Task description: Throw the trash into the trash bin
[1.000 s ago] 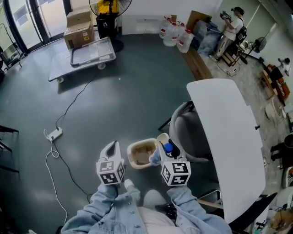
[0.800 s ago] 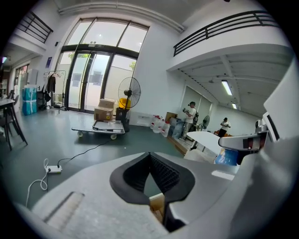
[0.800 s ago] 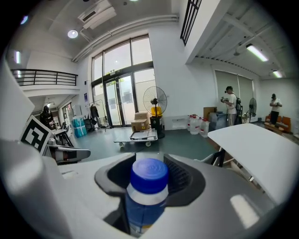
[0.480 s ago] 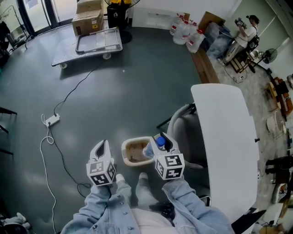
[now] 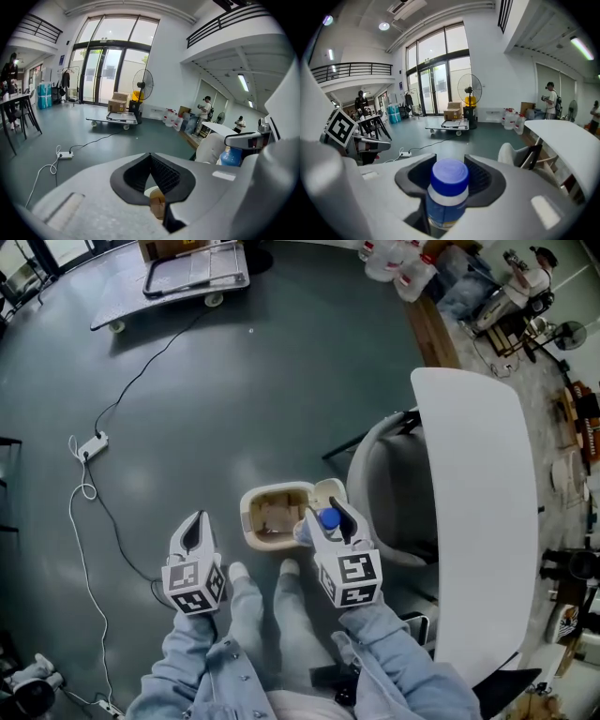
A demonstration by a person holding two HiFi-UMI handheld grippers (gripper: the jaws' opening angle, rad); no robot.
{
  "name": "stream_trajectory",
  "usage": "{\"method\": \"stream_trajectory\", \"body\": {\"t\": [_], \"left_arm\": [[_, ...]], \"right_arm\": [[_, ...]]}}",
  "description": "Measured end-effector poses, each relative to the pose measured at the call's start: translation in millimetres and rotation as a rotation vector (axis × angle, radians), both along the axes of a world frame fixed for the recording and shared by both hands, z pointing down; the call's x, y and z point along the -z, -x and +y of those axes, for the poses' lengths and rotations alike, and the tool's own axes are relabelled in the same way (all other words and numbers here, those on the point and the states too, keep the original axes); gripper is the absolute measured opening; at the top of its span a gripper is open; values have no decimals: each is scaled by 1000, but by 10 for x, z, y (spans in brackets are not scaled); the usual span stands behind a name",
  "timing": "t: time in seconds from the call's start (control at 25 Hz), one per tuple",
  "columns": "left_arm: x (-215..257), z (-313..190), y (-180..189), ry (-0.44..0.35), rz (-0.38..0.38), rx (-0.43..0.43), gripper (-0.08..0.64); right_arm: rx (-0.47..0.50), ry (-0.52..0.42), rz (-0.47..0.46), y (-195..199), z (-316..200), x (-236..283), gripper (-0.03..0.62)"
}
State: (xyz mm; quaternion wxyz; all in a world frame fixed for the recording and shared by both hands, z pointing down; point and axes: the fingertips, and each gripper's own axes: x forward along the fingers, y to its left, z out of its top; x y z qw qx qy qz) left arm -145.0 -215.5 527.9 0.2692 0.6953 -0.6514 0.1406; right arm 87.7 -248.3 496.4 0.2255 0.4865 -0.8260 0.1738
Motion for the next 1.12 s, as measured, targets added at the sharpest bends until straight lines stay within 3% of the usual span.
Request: {"method": "stream_trajectory", "body": {"t": [0.28,0.56,0.8,1.12], "left_arm": [[-592,-15,-170,23,3,-48,9],[-1392,72,-283,76,38,-32,9],[-2033,170,-504,112,37,-84,9],[-2502,293,-505,140,46,-62,9]], "right_arm": [[0,47,-13,28,97,-609,189],[8,107,-13,103,180,-1319,189],[-12,159,-33,45,251,-1895,189],[-1,157,-11,-3,283,-2292,189]]}}
